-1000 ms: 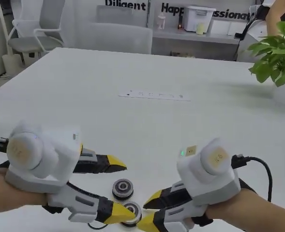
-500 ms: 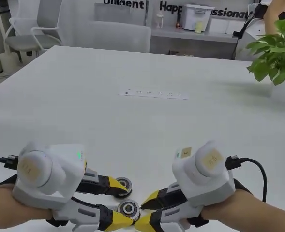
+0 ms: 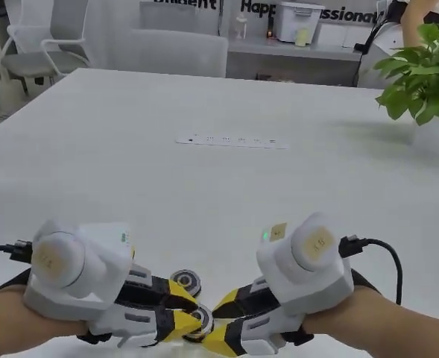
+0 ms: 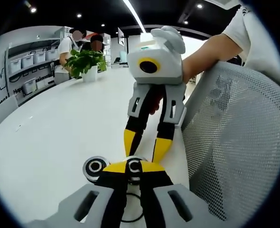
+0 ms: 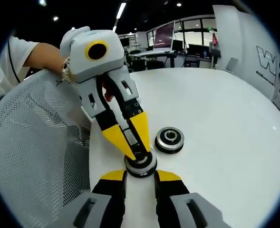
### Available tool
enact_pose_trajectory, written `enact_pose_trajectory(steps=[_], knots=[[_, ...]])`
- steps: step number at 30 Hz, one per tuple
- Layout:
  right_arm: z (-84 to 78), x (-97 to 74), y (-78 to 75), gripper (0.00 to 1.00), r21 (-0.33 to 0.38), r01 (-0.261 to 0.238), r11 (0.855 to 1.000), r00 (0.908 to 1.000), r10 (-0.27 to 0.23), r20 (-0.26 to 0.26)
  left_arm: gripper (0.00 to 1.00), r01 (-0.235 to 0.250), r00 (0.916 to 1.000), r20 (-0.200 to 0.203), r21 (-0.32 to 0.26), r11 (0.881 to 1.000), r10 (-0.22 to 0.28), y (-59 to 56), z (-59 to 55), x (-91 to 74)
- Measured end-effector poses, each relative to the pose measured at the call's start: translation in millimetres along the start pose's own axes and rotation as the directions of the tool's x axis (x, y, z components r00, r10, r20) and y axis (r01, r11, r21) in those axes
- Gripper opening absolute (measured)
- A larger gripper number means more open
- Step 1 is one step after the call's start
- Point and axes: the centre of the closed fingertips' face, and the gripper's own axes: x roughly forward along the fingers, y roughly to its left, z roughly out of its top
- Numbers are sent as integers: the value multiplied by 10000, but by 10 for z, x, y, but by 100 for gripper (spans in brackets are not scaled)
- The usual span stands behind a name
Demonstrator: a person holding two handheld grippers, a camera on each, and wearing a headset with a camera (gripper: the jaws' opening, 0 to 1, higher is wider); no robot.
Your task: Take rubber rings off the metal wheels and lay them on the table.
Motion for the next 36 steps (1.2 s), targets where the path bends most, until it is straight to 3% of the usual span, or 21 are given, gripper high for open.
enact_pose_trajectory(steps=[9,17,18,19,24,26,27,31,36], knots=[[23,0,-9,20,326,-21,9995,9998,14,215,3,-130,9998,161,-89,9999,132,6,-2,5],[15,-2,-7,19,-43,22,10000,10000,-22,72,3,-167,9994,307,-202,9997,173,8,-1,7],[-38,-17,-40,16,-366,119,9993,9996,-127,-240,3,-172,9994,305,-192,9997,178,9,-1,7],[-5,-9,-13,16,-160,58,9999,10000,-58,18,3,-176,9994,311,-172,9997,182,10,1,7],[-29,-28,-19,11,-321,46,9995,9998,-52,-193,3,-226,9992,335,-132,9997,230,7,5,8],[-33,-39,-54,0,-456,276,9986,9995,-283,-152,2,-287,9990,329,-113,9995,290,18,7,11],[-50,-35,-29,0,-458,143,9988,9996,-153,-225,2,-275,9990,345,-107,9996,279,15,10,14],[-37,-13,-69,0,-294,306,9991,9990,-315,-302,2,-275,9989,369,-113,9996,279,5,8,11],[-38,-19,-90,0,403,344,9986,9983,-325,-486,2,-265,9990,368,-61,9996,267,-3,10,10]])
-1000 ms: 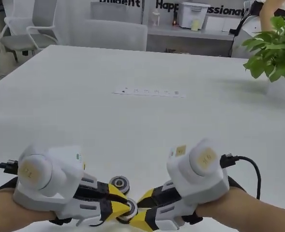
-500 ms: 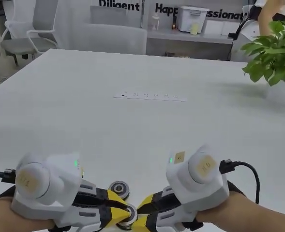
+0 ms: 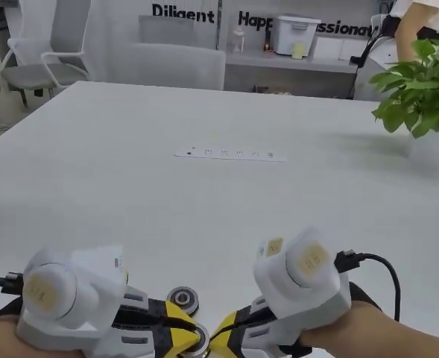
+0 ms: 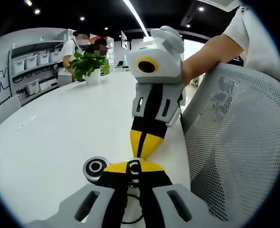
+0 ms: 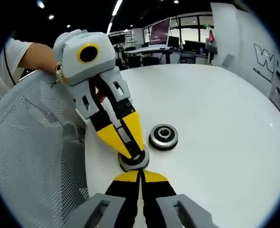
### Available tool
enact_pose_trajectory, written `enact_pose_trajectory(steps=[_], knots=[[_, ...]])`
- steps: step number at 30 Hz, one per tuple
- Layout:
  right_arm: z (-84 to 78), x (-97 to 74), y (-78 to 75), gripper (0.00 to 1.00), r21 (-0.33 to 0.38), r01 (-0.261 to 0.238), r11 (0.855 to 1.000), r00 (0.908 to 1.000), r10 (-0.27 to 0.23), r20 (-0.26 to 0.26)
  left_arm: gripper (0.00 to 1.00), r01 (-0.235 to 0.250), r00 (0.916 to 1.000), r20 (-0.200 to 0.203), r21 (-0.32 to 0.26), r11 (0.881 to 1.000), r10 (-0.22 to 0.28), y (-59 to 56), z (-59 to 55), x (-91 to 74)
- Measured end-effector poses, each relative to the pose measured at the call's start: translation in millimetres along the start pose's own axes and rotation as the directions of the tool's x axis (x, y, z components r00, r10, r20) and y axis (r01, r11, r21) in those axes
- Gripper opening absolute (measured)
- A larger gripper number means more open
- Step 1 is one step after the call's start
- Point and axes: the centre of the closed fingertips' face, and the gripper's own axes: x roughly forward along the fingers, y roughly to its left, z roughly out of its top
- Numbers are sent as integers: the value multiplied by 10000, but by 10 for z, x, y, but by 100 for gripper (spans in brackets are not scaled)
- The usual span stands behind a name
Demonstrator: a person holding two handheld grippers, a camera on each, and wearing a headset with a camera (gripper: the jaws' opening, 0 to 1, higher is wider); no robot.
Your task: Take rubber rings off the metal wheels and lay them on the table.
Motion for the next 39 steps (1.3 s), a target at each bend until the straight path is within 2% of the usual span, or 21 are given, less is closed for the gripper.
enact_pose_trajectory(steps=[7,14,15,17,18,19,21,24,26,31,32,33,37,39], knots=[[-1,-27,-18,0,950,27,9955,10000,-21,-72,2,10,10000,-66,305,9995,-8,-6,6,1],[32,-63,-46,0,1638,-55,9865,9998,26,181,2,-3,10000,-65,372,9993,5,-6,5,-2],[69,-77,-46,0,2209,-193,9751,9989,93,462,2,-4,10000,-66,376,9993,6,-5,4,-3],[146,-109,-49,0,2815,-509,9582,9942,219,1052,2,-21,10000,-39,260,9997,22,-3,2,-4],[148,-113,-46,0,2921,-558,9548,9940,256,1059,2,-40,10000,-36,234,9997,41,-1,2,-4],[111,-102,-78,0,2842,-432,9578,9963,203,832,2,-40,10000,-34,228,9997,41,-1,3,-3],[117,-97,-53,0,2798,-457,9590,9958,216,888,2,-41,10000,-44,280,9996,42,-4,4,-2],[125,-100,-44,0,3017,-537,9519,9952,263,941,2,-64,10000,-66,165,9998,65,0,1,-2],[133,-105,-37,0,3153,-597,9471,9947,300,983,2,-60,10000,-47,-230,9997,59,15,1,2],[142,-109,-15,0,3176,-651,9460,9943,345,1009,0,-142,9998,-106,44,9999,142,15,5,8],[143,-109,4,0,3204,-707,9446,9942,405,999,0,-463,9989,-13,242,9986,463,68,18,32],[147,-109,1,0,3164,-675,9462,9942,373,1004,0,-222,9995,-224,535,9983,234,28,-10,44],[144,-104,14,0,3056,-659,9499,9948,385,948,0,-118,9997,-195,244,9996,123,15,-27,3],[138,-102,8,0,3039,-637,9506,9949,368,935,0,-148,9997,-210,355,9993,155,11,-15,7]])
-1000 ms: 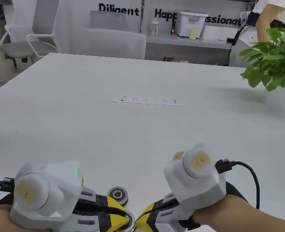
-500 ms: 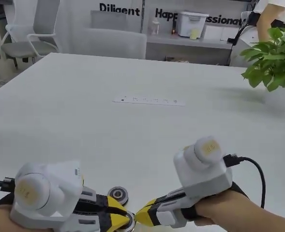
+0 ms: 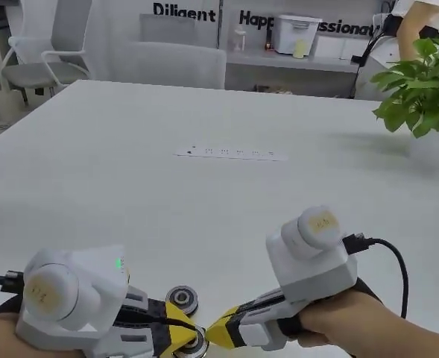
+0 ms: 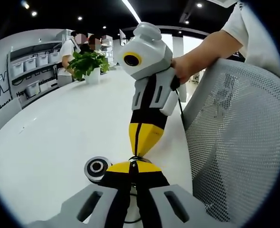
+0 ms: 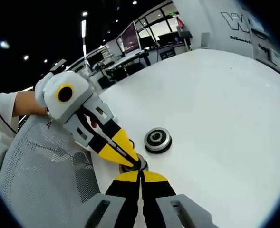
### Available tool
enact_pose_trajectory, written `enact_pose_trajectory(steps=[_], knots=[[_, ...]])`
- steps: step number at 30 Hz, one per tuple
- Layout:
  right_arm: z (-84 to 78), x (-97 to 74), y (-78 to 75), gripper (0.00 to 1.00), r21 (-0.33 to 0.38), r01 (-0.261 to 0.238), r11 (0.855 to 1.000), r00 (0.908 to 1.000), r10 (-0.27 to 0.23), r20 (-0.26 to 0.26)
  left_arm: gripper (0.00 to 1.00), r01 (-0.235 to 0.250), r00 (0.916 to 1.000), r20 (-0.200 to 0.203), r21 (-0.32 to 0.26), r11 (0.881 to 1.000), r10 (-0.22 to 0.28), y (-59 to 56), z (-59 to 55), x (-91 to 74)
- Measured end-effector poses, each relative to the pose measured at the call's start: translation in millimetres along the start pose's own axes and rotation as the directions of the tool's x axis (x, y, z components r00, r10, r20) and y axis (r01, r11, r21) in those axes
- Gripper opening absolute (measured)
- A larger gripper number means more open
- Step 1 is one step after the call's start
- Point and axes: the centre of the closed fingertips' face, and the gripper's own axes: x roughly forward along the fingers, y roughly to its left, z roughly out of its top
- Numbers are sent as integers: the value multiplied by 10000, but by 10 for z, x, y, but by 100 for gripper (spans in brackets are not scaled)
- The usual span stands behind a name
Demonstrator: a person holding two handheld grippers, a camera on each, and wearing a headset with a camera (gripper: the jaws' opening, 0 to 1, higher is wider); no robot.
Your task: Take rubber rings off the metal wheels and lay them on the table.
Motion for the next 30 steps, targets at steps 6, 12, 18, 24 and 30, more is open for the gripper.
enact_pose_trajectory(steps=[6,12,18,24,30], knots=[[-10,-3,-10,0,29,5,10000,10000,-5,24,0,-11,10000,-5,143,9999,11,5,-2,0],[2,-5,-9,0,185,4,9998,10000,-5,51,0,-102,9998,-170,478,9988,110,0,3,1],[8,-10,-8,0,349,-53,9994,10000,50,86,0,-99,9998,-188,401,9991,106,7,0,1],[20,-17,-11,0,537,-107,9985,9999,99,140,0,-123,9995,-270,688,9976,142,2,3,2],[27,-22,5,0,478,-83,9988,9999,77,137,0,-171,9991,-373,834,9964,203,3,4,5]])
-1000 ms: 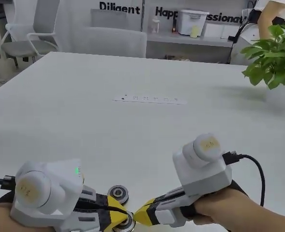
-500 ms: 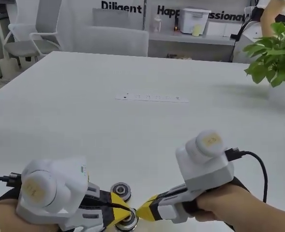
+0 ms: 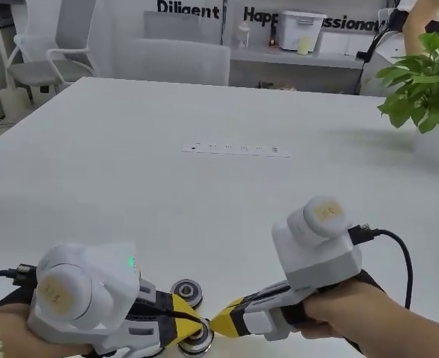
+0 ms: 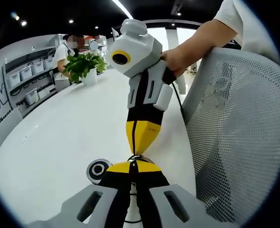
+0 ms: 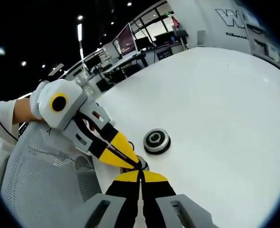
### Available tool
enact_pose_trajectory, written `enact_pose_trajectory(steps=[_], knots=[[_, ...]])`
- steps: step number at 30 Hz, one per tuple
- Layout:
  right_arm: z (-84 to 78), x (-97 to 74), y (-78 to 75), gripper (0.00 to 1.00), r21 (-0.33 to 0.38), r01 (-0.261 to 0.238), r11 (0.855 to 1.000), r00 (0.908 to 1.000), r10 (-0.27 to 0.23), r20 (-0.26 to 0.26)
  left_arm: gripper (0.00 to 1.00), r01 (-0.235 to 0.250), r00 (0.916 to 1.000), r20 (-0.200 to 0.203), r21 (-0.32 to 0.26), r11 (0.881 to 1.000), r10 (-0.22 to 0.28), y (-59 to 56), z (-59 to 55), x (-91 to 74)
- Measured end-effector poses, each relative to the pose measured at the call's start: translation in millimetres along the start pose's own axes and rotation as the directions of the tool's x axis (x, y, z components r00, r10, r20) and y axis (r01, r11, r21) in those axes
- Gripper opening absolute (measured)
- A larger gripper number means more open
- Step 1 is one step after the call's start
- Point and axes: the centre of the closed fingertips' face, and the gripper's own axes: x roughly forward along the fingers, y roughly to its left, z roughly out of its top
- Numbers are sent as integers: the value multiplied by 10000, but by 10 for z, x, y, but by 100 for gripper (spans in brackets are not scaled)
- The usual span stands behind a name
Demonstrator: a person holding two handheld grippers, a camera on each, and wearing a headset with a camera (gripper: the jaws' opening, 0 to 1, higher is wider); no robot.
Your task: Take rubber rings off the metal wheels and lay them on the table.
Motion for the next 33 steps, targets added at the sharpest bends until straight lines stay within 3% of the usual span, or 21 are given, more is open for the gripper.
enact_pose_trajectory(steps=[33], knots=[[62,-9,108,0,256,-560,9981,9980,552,310,0,49,9999,147,39,10000,-49,-6,5,-2]])
